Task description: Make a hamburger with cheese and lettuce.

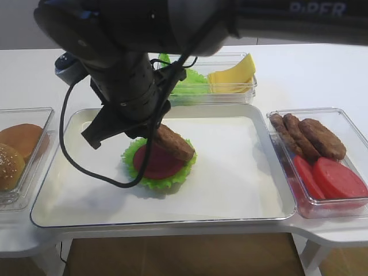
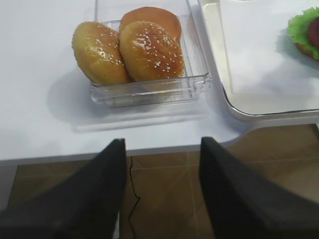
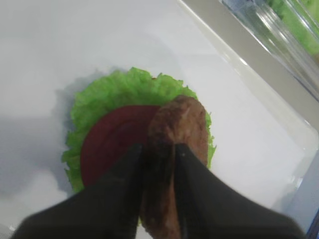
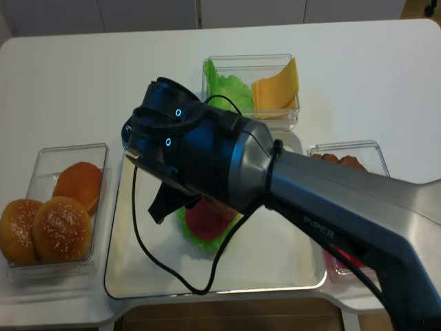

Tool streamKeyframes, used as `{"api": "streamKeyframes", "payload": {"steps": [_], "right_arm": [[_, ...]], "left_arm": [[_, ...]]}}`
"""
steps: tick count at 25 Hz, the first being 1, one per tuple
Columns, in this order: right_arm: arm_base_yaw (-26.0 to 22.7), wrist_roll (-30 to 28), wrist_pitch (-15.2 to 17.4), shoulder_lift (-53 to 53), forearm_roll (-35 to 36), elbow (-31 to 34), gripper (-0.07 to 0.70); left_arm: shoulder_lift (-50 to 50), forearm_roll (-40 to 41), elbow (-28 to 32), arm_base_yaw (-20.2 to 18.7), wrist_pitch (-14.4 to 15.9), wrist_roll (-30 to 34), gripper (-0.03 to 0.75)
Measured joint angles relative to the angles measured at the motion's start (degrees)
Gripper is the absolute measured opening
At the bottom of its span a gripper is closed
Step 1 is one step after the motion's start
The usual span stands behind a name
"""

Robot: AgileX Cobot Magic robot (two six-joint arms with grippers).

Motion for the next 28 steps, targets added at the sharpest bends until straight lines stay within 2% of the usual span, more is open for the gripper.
{"api": "streamKeyframes", "payload": {"steps": [6, 14, 23, 28], "right_arm": [[0.0, -0.1, -0.3, 0.0, 2.0, 0.0, 0.175], [0.0, -0.3, -0.9, 0.0, 6.2, 0.0, 0.273], [-0.1, -2.4, -0.9, 0.0, 6.6, 0.0, 0.283], [-4.0, -3.4, -0.7, -0.8, 9.4, 0.0, 0.379]], "left_arm": [[0.0, 0.0, 0.0, 0.0, 0.0, 0.0, 0.358], [0.0, 0.0, 0.0, 0.0, 0.0, 0.0, 0.358], [0.0, 0.0, 0.0, 0.0, 0.0, 0.0, 0.358], [0.0, 0.0, 0.0, 0.0, 0.0, 0.0, 0.358]]}}
